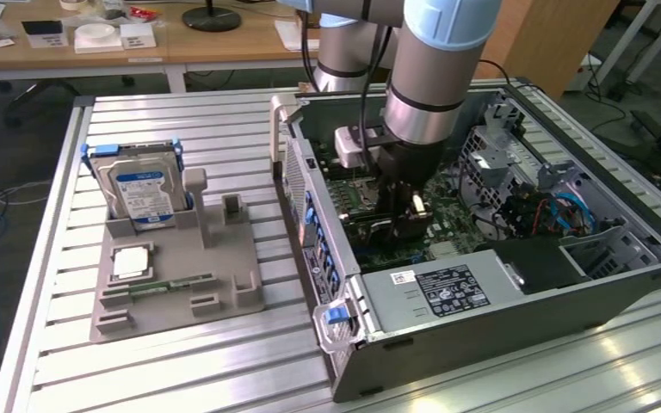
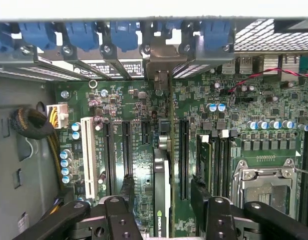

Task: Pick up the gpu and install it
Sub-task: 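Insert the gpu into the slot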

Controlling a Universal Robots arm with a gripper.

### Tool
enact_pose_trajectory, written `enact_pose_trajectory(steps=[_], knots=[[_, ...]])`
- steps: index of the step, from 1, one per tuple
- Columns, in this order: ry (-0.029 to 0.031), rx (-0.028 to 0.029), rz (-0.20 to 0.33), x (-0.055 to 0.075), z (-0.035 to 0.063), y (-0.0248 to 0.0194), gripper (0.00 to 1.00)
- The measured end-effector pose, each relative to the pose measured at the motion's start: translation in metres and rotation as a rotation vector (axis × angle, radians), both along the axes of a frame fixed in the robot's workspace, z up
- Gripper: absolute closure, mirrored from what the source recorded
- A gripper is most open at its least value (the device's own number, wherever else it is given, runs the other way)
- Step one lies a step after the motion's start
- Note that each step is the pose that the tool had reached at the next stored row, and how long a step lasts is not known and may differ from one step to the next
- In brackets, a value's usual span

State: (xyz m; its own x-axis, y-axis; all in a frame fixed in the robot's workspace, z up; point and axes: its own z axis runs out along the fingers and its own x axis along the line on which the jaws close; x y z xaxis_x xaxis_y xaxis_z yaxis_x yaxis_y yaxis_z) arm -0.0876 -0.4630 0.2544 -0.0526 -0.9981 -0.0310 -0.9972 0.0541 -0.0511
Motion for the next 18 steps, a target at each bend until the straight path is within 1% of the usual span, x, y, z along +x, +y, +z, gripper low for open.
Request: enact_pose_trajectory(steps=[5,10,16,18], knots=[[0.0000,0.0000,0.000,0.000,0.0085,0.0000,0.43],[0.0000,0.0000,0.000,0.000,0.0194,0.0000,0.43],[0.0000,0.0000,0.000,0.000,0.0361,0.0000,0.43],[0.0001,-0.0003,0.000,0.000,0.0387,0.0000,0.43]])
